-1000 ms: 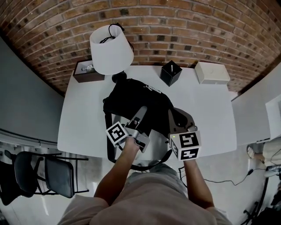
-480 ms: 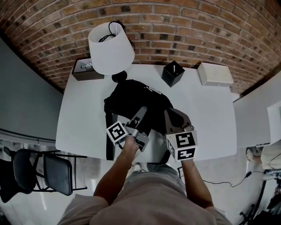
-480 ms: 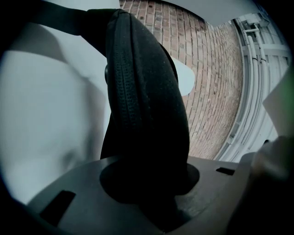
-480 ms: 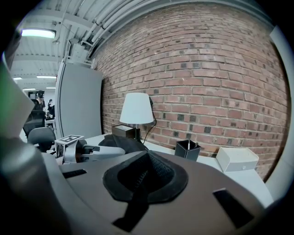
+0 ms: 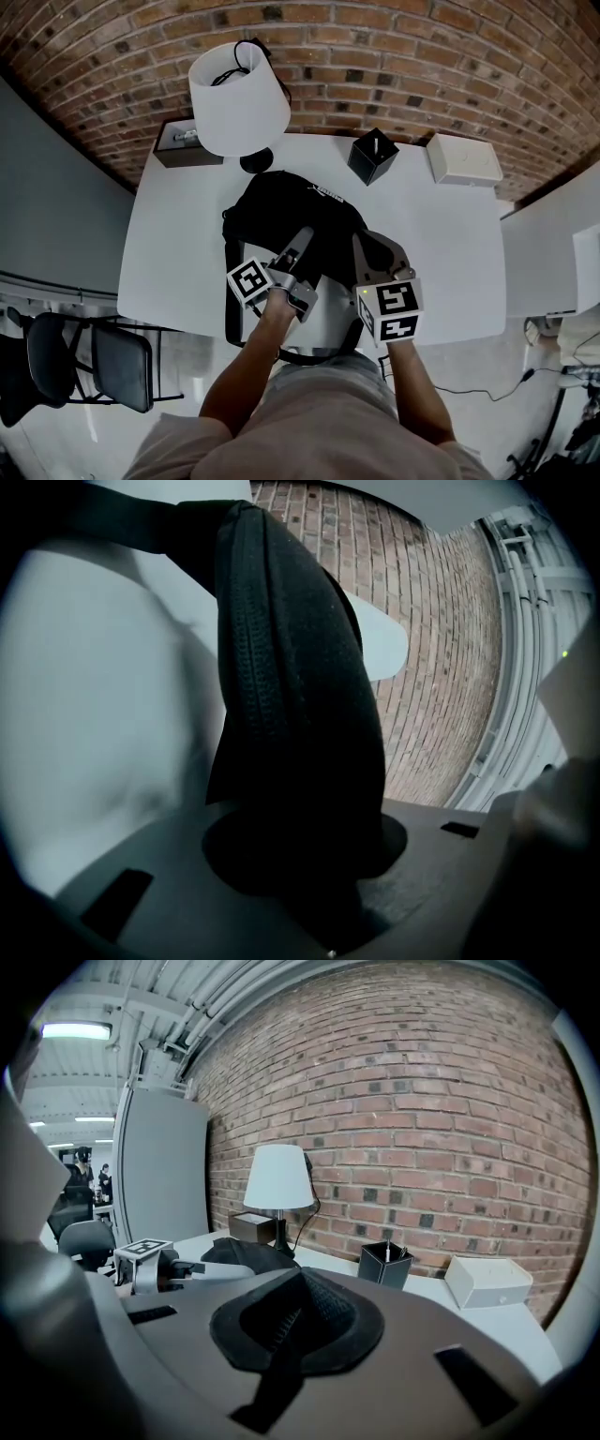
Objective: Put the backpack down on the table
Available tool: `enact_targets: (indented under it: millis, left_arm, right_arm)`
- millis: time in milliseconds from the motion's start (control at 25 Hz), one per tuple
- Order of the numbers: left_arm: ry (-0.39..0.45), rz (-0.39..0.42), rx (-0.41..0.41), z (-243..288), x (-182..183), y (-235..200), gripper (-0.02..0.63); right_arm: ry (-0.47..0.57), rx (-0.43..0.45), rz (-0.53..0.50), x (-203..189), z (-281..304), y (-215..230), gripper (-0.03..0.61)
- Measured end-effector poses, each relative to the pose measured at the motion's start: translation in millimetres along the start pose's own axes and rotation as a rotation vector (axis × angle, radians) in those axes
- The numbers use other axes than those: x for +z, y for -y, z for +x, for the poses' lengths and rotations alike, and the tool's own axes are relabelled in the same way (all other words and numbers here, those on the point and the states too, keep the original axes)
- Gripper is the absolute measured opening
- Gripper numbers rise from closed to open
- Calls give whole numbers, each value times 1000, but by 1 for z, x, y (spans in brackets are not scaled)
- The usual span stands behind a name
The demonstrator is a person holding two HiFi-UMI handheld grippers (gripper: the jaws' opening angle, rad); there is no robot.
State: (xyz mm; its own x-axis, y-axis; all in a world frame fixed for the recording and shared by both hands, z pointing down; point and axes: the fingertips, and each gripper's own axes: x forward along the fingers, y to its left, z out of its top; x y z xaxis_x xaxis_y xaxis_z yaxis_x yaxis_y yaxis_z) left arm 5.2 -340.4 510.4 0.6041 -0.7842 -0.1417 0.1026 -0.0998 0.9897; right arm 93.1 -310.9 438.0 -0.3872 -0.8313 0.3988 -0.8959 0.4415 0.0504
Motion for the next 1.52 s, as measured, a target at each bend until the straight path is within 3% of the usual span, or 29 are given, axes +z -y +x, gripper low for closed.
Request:
enact_targets:
  millis: [1280,1520]
  left_arm:
    - [22,-27,29,-28,8,-26,129]
    - [5,-13,90,-36,9,-38,140]
  right_arm:
    - [-23,20,-17,-6,-2,-29,0]
    - [-27,16,-15,-6,-4,-37,0]
